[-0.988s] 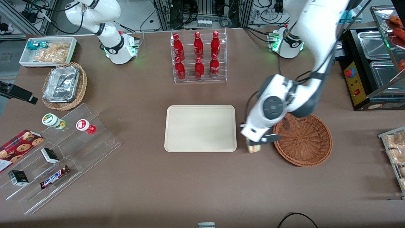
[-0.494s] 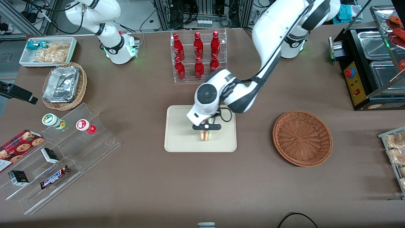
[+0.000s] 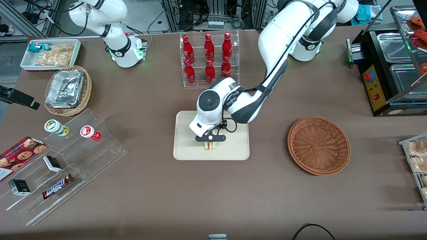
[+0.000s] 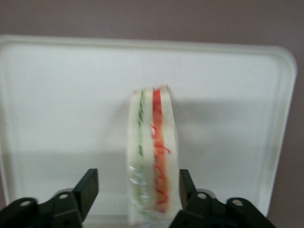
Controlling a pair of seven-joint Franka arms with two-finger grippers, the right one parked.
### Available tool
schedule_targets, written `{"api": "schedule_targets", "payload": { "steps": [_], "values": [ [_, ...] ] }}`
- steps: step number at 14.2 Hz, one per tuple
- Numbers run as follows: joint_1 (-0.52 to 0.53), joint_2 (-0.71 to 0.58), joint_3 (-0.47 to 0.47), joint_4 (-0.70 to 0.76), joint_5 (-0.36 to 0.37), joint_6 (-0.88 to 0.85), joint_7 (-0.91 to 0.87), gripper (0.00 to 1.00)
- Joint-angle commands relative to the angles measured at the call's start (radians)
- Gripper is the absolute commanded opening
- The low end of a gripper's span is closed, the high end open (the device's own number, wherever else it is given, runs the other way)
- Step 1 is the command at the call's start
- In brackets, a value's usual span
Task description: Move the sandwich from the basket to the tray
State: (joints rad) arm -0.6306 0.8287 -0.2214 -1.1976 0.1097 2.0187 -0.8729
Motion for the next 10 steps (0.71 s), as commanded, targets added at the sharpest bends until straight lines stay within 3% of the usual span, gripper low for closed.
{"api": "schedule_targets", "payload": {
  "steps": [1,4,10],
  "values": [
    [0.0,-0.124,0.037,0.013,0.018,-0.118,-0.037,1.0],
    [0.087,-0.264,0.053,0.007,0.016,-0.314,-0.003,1.0],
    [0.356,-0.468,0.051,-0.017,0.005,-0.681,0.492,1.0]
  ]
}}
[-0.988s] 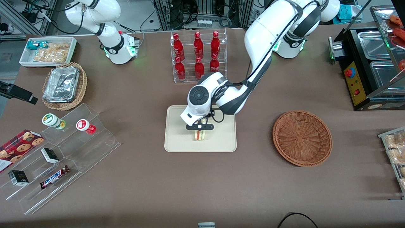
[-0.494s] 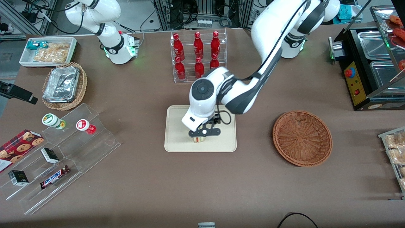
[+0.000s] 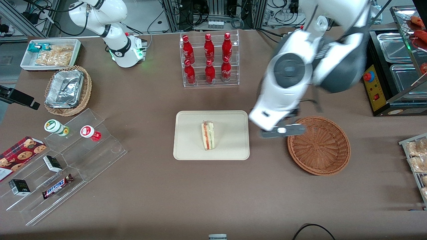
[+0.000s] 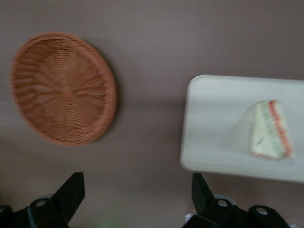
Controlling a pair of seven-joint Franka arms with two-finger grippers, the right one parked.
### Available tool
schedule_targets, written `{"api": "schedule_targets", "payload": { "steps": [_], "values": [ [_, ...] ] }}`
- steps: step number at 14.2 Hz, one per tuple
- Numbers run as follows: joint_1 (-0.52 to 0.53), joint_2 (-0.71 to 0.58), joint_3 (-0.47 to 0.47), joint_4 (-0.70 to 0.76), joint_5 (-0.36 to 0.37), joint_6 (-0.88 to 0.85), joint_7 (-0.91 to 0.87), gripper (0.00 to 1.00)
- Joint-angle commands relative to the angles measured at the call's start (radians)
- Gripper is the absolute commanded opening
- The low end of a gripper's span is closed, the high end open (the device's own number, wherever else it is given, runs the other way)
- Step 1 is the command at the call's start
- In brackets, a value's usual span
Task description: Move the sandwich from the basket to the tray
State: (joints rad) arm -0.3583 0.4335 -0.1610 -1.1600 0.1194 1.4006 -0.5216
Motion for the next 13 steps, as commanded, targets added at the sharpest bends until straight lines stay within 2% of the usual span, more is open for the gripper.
{"api": "schedule_targets", "payload": {
  "steps": [1,4,7,8,11,13],
  "values": [
    [0.135,-0.1,-0.009,-0.056,-0.006,-0.089,0.21,1.0],
    [0.235,-0.159,-0.003,-0.056,0.005,-0.184,0.259,1.0],
    [0.334,-0.222,-0.023,-0.088,-0.009,-0.201,0.31,1.0],
    [0.37,-0.252,-0.047,-0.13,-0.009,-0.189,0.351,1.0],
    [0.478,-0.265,-0.205,-0.148,-0.011,-0.187,0.348,1.0],
    [0.47,-0.269,-0.224,-0.155,-0.007,-0.187,0.345,1.0]
  ]
}}
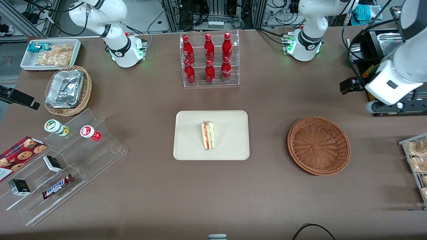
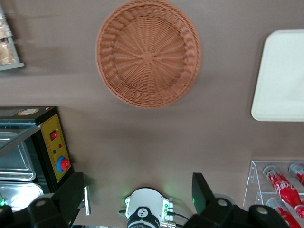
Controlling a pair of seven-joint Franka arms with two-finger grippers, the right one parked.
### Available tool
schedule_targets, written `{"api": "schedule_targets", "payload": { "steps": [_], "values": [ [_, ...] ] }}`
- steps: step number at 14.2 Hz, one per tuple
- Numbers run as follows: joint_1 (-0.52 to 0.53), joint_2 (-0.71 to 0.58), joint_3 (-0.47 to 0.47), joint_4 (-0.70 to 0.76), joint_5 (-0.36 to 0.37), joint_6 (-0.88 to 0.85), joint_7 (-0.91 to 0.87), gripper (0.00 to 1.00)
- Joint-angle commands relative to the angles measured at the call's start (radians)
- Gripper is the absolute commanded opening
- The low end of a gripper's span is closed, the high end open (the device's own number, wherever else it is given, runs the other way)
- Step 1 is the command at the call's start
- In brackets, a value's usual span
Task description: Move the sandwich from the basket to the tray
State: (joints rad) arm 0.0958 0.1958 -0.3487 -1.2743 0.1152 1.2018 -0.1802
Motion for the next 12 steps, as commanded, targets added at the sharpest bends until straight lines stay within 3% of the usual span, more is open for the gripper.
{"api": "schedule_targets", "payload": {
  "steps": [1,5,7,12],
  "values": [
    [0.015,-0.053,-0.036,-0.056,-0.003,0.012,0.004,1.0],
    [0.015,-0.105,-0.032,-0.112,-0.006,0.038,0.005,1.0],
    [0.013,-0.131,-0.03,-0.123,-0.044,0.055,-0.008,1.0],
    [-0.019,-0.173,-0.027,-0.163,-0.032,0.091,-0.018,1.0]
  ]
}}
